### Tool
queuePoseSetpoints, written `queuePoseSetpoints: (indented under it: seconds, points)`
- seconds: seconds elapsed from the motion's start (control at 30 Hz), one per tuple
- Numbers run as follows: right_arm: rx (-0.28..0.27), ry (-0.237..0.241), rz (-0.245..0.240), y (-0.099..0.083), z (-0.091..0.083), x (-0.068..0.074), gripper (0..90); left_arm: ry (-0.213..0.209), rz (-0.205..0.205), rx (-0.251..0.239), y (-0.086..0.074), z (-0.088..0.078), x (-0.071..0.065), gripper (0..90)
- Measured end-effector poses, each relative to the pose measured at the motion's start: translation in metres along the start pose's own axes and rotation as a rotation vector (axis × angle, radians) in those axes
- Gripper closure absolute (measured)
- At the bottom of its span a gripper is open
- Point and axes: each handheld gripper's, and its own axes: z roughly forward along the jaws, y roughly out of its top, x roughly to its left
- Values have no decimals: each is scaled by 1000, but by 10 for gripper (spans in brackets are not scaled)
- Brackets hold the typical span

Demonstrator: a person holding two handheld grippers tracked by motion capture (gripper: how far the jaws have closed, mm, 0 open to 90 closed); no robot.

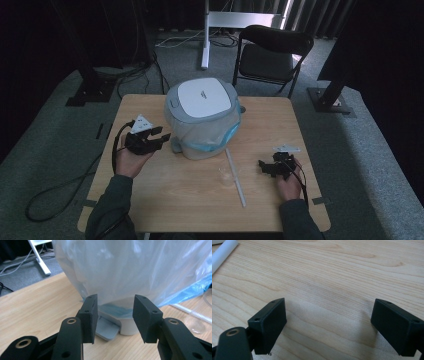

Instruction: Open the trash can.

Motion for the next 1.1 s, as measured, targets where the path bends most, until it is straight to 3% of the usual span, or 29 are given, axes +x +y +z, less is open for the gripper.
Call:
queuePoseSetpoints:
  seconds: [0.67,1.1]
  points:
    - [1,6,-4,0,0,1,119,0,21,-55,28,-15,3,657]
    - [0,7,-5,0,0,1,120,6,63,-73,52,-27,3,711]
